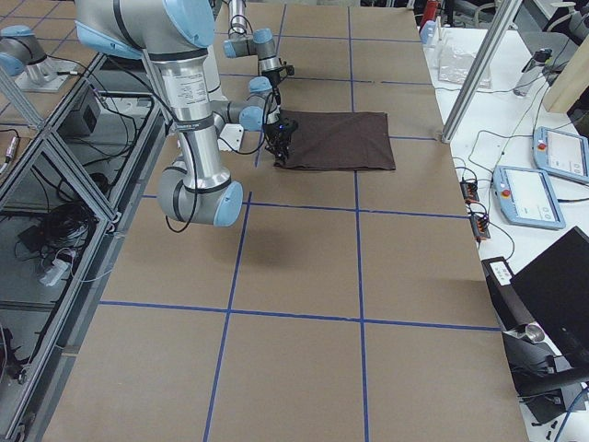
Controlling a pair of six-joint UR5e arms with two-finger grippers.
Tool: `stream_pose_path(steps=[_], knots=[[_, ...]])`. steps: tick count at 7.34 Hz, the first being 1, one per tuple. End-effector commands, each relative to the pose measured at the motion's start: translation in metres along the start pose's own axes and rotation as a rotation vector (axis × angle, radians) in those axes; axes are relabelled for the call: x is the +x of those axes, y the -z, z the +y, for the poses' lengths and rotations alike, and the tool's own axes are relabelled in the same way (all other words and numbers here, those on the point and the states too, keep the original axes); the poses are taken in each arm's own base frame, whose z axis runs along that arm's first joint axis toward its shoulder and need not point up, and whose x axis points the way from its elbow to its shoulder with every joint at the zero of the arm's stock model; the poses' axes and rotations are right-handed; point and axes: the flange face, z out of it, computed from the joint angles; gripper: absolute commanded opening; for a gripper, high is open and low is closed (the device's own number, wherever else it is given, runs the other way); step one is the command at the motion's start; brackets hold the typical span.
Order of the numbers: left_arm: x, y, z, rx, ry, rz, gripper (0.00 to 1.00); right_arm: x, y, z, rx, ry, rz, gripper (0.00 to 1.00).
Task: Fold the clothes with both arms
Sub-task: 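Grasp the near corners of the shirt with both grippers, then lift the near edge with both grippers and fold it away from the robot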
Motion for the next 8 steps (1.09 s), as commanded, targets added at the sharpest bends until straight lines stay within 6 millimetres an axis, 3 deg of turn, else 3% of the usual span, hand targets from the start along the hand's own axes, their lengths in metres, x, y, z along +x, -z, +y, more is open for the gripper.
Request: stream_pose_path(steps=[1, 3, 4, 5, 6, 8], knots=[[0.006, 0.010, -0.001, -0.005, 0.000, 0.018, 0.00, -0.012, 0.016, -0.003, -0.010, -0.014, -0.034, 0.00], [0.015, 0.027, -0.005, -0.010, -0.003, 0.046, 0.00, -0.015, 0.029, -0.004, -0.021, -0.022, -0.057, 0.00], [0.009, 0.048, -0.005, -0.050, -0.008, 0.050, 0.00, -0.017, 0.047, -0.005, -0.037, -0.027, -0.089, 0.00], [0.003, 0.086, -0.007, -0.081, -0.010, 0.034, 0.00, -0.019, 0.070, -0.007, -0.053, -0.034, -0.121, 0.00], [0.019, 0.121, -0.005, -0.092, -0.012, 0.013, 0.00, -0.016, 0.091, -0.011, -0.058, -0.070, -0.121, 0.00], [0.053, 0.182, -0.002, -0.094, 0.001, 0.006, 0.00, 0.012, 0.169, 0.009, -0.126, -0.086, -0.114, 0.00]])
